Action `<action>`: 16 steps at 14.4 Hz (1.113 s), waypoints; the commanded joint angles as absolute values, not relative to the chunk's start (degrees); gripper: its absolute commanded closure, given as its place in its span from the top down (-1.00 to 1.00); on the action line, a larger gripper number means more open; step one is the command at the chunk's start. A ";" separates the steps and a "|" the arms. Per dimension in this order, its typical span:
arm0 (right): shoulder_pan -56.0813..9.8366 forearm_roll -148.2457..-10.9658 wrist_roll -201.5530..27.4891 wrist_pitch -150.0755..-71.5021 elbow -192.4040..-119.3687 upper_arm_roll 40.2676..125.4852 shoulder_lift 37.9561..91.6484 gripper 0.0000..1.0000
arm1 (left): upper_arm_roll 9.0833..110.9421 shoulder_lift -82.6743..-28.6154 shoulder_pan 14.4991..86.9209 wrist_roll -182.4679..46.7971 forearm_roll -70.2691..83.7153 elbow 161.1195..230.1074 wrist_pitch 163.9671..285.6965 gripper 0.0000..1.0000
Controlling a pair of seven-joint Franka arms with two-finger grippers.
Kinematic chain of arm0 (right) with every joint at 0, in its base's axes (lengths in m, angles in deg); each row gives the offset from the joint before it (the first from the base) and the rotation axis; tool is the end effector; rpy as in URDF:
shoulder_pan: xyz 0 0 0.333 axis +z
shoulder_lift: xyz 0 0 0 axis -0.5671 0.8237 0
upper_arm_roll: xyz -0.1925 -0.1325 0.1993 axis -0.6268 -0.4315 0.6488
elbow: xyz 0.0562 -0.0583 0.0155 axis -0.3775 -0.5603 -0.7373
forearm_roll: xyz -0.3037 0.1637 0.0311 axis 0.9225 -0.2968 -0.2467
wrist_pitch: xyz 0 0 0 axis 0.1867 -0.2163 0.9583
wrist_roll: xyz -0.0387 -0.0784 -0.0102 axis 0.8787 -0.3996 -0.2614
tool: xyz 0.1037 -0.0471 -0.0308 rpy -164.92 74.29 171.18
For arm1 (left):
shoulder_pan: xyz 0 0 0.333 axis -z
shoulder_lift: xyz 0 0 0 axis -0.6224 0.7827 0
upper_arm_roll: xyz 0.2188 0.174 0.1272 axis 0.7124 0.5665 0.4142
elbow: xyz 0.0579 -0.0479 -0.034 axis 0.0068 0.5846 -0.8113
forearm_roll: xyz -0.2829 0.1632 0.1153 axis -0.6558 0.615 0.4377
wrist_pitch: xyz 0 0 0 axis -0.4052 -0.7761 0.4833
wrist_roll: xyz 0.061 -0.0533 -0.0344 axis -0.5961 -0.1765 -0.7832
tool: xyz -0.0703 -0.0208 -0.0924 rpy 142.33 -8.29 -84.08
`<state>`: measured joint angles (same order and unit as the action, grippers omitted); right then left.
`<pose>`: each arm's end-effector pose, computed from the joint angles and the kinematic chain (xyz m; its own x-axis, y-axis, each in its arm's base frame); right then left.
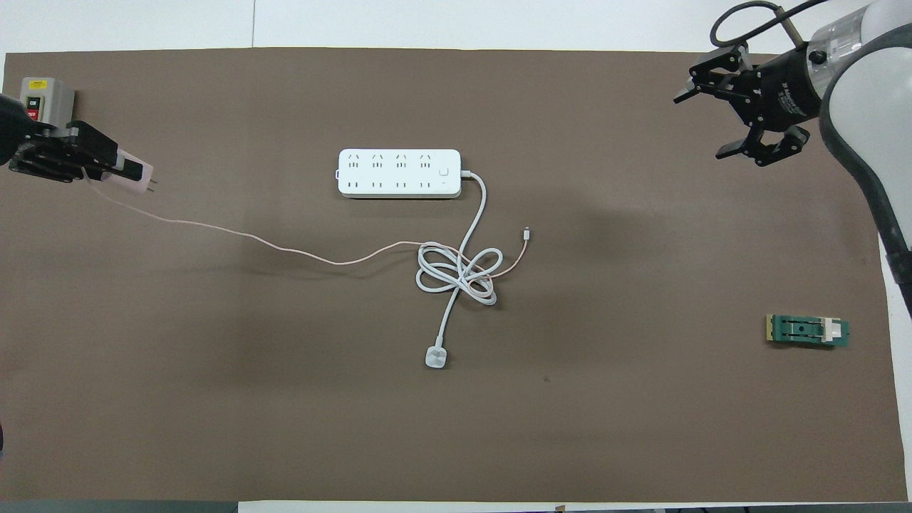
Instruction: Plug charger into power strip
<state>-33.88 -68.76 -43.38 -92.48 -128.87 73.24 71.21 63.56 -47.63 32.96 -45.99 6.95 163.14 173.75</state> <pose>0.6260 0.0201 0.5110 0.7677 -0.6147 -0.1808 -0.6400 -0.7218 -0.2635 0.5901 0.0097 0.5380 0.9969 -0.0167 -0.0770 0.0180 -0.9027 0.4299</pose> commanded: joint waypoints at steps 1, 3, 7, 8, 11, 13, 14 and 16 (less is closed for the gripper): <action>-34.37 -62.14 -55.00 -89.27 -129.83 73.74 68.10 1.00 | 63.74 -49.45 33.04 -54.63 8.39 163.06 175.04 -1.00; -34.28 -57.91 -64.57 -86.54 -130.00 73.74 66.00 1.00 | 63.83 -49.44 33.13 -65.35 9.96 162.97 174.87 -1.00; -34.72 -52.54 -78.57 -85.65 -135.09 73.83 57.48 1.00 | 63.30 -49.45 33.75 -66.46 15.78 162.79 173.47 -1.00; -34.72 -51.84 -79.72 -85.48 -136.67 73.83 55.02 1.00 | 63.39 -49.62 33.49 -66.19 15.78 162.79 171.63 -1.00; -34.72 -50.34 -81.32 -83.81 -141.15 73.83 49.13 1.00 | 63.83 -50.32 33.04 -67.33 15.78 162.70 173.18 -1.00; -34.72 -49.81 -81.58 -82.93 -143.18 73.83 47.36 1.00 | 63.57 -49.72 34.01 -70.90 16.56 161.83 180.45 -1.00; -34.72 -49.46 -81.67 -82.93 -143.71 73.92 47.18 1.00 | 63.13 -49.54 34.62 -75.81 16.74 161.83 182.49 -1.00; -34.64 -46.92 -81.84 -83.10 -144.42 74.35 47.00 1.00 | 63.65 -49.18 36.90 -93.32 17.09 161.82 182.86 -1.00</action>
<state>-34.16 -49.67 -80.37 -82.19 -141.59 73.41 48.14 63.19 -49.58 34.41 -78.75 15.17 162.54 181.50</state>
